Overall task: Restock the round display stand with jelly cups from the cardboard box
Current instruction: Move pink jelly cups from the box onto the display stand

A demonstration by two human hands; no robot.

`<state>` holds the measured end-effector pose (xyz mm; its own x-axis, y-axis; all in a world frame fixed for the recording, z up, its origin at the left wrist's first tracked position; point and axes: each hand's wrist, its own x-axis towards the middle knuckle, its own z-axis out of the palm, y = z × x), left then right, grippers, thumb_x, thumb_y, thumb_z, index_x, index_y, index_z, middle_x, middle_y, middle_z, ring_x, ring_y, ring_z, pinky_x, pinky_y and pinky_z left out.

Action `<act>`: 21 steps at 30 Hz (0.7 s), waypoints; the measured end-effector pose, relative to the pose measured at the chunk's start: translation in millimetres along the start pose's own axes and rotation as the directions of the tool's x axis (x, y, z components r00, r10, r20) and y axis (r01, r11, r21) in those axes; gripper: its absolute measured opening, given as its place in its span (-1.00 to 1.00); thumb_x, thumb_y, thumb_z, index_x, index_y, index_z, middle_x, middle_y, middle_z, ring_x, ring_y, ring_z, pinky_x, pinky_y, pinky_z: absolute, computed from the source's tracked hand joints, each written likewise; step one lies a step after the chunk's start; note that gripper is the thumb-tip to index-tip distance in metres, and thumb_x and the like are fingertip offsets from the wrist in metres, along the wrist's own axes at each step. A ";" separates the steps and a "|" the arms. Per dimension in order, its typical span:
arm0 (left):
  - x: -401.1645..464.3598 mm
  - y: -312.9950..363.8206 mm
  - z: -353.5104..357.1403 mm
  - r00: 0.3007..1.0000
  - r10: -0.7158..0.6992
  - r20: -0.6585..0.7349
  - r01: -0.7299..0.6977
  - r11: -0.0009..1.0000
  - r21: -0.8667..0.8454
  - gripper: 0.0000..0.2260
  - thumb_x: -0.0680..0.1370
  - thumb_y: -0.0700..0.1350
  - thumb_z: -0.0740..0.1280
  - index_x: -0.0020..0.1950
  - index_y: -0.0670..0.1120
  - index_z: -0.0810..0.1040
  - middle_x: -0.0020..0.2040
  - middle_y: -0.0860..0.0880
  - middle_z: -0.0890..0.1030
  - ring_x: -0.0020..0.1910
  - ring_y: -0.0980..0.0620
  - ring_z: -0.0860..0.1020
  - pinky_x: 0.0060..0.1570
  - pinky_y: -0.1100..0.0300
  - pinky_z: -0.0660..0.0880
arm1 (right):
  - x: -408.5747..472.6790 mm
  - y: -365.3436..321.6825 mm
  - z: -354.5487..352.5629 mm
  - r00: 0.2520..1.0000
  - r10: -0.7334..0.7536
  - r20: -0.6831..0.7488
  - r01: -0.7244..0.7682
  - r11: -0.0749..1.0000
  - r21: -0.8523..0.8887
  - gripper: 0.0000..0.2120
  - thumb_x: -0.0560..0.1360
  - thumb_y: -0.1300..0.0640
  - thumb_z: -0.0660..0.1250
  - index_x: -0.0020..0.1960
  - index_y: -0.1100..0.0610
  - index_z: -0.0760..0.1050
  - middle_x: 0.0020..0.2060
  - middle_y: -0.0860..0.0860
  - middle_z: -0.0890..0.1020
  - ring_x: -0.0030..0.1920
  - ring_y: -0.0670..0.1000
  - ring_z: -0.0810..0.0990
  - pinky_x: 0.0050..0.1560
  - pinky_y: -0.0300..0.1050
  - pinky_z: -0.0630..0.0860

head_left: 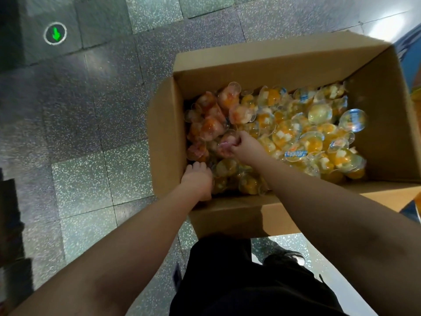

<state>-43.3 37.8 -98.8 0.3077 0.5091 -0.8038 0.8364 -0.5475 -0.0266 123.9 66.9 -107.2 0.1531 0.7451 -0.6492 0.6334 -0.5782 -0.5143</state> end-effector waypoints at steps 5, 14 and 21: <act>-28.5 -0.7 -26.1 0.997 -0.066 -0.041 0.048 0.937 -0.347 -0.29 0.39 0.14 0.43 0.43 -0.09 0.27 0.37 -0.11 0.28 0.32 -0.12 0.31 0.28 -0.01 0.39 | -40.8 16.0 -40.1 0.997 0.034 0.076 -0.059 0.932 0.357 -0.60 0.52 -0.09 0.39 0.22 0.08 0.37 0.00 -0.01 0.57 -0.08 -0.05 0.57 -0.14 -0.13 0.55; -72.0 51.9 -85.1 1.000 -0.008 -0.001 0.002 0.359 -0.933 -0.36 0.44 0.03 0.46 0.43 -0.01 0.27 0.21 -0.02 0.46 0.15 -0.03 0.51 0.17 0.05 0.52 | -140.6 128.4 -114.4 0.978 -0.057 0.199 -0.168 0.346 0.923 -0.37 0.48 0.21 0.39 0.48 -0.04 0.27 0.12 0.14 0.64 -0.08 0.05 0.68 -0.17 -0.16 0.65; -89.4 182.7 -136.2 0.978 0.195 -0.081 -0.071 -0.057 -0.996 -0.56 0.51 -0.23 0.40 0.34 -0.12 0.33 0.19 -0.17 0.51 0.14 -0.14 0.56 0.22 -0.08 0.52 | -236.3 214.8 -156.0 0.997 -0.053 -0.050 0.057 0.141 0.988 -0.39 0.39 0.20 0.49 0.40 0.08 0.40 0.07 0.11 0.68 -0.04 0.05 0.69 -0.18 -0.20 0.62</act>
<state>143.8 -17.2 49.1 0.5002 0.4447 -0.7430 0.3823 0.6564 0.6504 342.1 -181.5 23.2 0.1569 0.7907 -0.5918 -0.6517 -0.3674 -0.6636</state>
